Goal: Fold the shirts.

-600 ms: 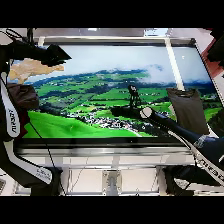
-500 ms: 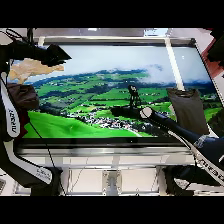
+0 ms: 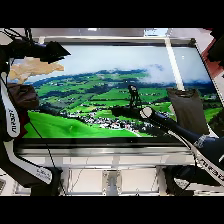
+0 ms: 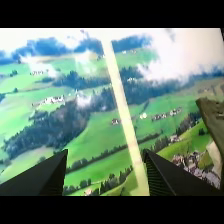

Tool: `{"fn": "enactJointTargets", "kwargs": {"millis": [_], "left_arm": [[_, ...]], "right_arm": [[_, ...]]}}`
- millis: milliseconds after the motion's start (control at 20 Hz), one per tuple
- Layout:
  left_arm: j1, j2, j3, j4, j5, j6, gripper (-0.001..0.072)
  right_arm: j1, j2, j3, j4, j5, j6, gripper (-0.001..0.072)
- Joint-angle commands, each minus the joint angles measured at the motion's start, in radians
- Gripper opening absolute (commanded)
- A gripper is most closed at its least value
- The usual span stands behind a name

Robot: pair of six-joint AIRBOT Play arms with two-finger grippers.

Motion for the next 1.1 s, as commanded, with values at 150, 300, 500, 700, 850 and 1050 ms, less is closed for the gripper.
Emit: {"fn": "enactJointTargets", "kwargs": {"millis": [150, 300, 500, 700, 850, 1050], "left_arm": [[0.0, 0.0, 0.0, -0.064, 0.123, 0.094, 0.0549], [0.0, 0.0, 0.0, 0.309, 0.254, 0.032, 0.0471], [0.006, -0.002, -0.009, 1.175, 0.244, -0.348, 0.0553], [0.098, -0.056, -0.037, 1.212, 0.057, -0.342, 0.0556], [0.167, -0.143, -0.037, 1.209, -0.103, -0.338, 0.0717], [0.211, -0.23, -0.037, 1.213, -0.132, -0.333, 0.0717]], "right_arm": [[-0.007, 0.0, 0.0, -0.035, -0.023, 0.001, 0.0352], [-0.007, 0.0, 0.0, -0.017, -0.066, 0.007, 0.0352], [-0.005, 0.0, 0.0, -0.029, -0.07, 0.007, 0.0352], [-0.007, 0.0, 0.0, -0.033, -0.065, 0.007, 0.0356], [-0.007, 0.0, 0.0, -0.035, 0.006, 0.008, 0.0687], [-0.007, 0.0, 0.0, -0.034, 0.087, 0.008, 0.0683]]}}
